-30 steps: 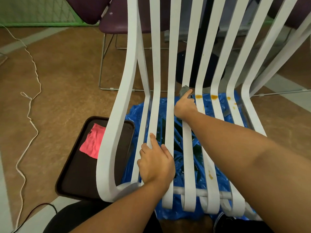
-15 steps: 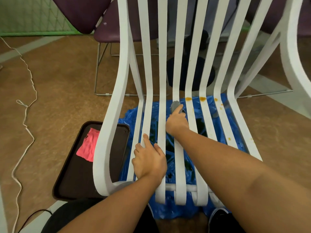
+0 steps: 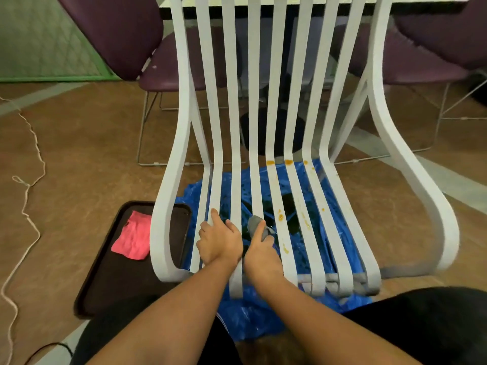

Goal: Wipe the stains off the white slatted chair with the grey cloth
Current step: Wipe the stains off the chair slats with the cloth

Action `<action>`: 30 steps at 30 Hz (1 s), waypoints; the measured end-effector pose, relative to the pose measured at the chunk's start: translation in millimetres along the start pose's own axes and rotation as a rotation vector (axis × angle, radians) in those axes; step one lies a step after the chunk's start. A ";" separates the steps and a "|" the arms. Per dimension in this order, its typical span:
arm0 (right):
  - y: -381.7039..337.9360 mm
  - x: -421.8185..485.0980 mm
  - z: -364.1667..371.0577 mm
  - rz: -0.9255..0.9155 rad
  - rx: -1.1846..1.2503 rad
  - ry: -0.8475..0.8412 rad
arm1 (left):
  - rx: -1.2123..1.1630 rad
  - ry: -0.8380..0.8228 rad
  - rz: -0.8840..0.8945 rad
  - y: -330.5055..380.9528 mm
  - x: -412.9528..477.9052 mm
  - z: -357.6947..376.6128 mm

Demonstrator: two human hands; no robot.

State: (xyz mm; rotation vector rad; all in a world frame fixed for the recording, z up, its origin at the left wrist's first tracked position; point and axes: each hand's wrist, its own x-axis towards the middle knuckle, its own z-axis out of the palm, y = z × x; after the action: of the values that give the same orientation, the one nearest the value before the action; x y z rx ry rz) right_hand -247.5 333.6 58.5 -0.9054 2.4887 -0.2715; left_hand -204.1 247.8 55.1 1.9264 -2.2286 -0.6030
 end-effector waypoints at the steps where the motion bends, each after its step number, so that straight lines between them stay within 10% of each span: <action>1: 4.3 -10.9 3.1 -0.006 0.019 0.007 | -0.002 0.004 0.004 -0.7 -0.2 0.2; 19: 34.5 -76.8 -8.2 -0.091 0.374 -0.036 | -0.293 0.135 0.252 -19.6 -13.8 -11.3; 26: 46.4 -68.5 -70.5 -0.072 0.622 -0.093 | -0.722 -0.192 0.139 0.7 -38.3 -43.0; 30: 58.1 -73.2 -111.1 -0.027 1.223 -0.363 | -0.872 -0.486 0.026 9.0 -61.7 -53.2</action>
State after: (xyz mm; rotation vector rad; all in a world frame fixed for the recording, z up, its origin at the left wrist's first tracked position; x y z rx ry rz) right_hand -285.9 427.8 162.1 -0.3770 1.4994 -1.3003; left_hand -182.8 297.5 116.6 1.3654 -1.6868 -1.8123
